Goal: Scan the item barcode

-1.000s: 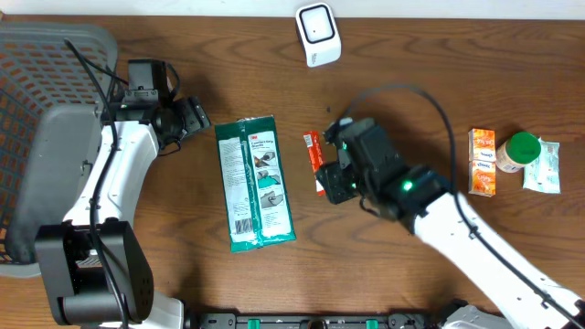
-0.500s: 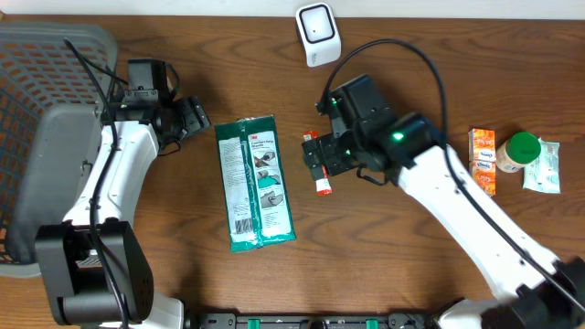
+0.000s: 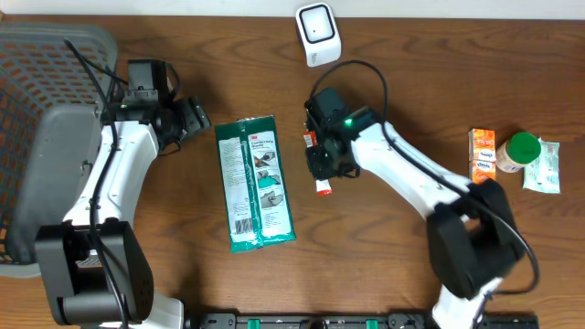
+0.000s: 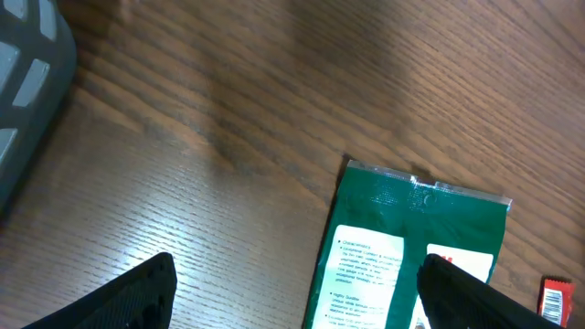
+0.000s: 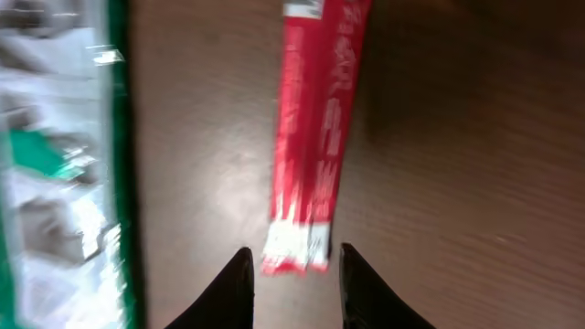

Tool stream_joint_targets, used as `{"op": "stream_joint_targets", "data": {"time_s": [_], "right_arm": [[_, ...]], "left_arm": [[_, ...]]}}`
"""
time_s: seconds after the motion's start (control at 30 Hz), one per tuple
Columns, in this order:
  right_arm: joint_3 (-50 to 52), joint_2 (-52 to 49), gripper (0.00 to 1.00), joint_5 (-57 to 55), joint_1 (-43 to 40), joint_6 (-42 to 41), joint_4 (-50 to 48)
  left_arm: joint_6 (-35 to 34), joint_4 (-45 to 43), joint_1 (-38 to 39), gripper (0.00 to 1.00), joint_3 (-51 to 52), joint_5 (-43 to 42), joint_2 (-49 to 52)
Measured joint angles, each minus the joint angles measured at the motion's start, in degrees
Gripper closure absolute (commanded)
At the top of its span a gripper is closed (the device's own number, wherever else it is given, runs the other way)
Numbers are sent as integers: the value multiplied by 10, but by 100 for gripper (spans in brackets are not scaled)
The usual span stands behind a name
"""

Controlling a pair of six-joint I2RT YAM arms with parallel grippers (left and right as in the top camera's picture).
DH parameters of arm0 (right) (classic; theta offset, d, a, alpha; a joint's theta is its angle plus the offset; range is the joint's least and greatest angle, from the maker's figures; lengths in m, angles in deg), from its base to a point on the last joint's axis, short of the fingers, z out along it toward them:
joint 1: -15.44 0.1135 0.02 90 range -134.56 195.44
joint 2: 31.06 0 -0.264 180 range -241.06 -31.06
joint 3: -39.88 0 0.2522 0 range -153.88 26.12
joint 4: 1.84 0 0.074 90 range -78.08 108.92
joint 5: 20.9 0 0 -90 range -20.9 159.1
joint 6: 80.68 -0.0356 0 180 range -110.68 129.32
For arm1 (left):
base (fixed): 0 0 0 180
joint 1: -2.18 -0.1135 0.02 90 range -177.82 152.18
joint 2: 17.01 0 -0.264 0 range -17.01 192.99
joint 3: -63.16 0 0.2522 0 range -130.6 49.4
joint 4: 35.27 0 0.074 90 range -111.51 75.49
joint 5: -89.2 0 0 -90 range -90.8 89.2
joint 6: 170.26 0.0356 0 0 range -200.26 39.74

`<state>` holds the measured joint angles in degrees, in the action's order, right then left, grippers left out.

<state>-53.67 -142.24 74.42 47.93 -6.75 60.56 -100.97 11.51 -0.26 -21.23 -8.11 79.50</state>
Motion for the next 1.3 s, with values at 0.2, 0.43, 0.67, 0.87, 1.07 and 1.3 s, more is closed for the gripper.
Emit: {"op": "stream_joint_targets", "data": {"time_s": [0.2, 0.43, 0.67, 0.87, 1.07, 1.3], "right_arm": [[-1, -63, 82, 1, -6, -12, -16], [-4, -63, 99, 8, -6, -17, -13], [0, -23, 99, 3, -21, -17, 8], [0, 71, 99, -45, -29, 2, 27], [0, 80, 43, -88, -19, 12, 35], [2, 30, 54, -6, -4, 3, -13]], "left_arm": [[0, 0, 0, 15, 0, 0, 0], [0, 0, 0, 15, 0, 0, 0], [0, 0, 0, 15, 0, 0, 0], [0, 0, 0, 15, 0, 0, 0], [0, 0, 0, 15, 0, 0, 0], [0, 0, 0, 15, 0, 0, 0]]}}
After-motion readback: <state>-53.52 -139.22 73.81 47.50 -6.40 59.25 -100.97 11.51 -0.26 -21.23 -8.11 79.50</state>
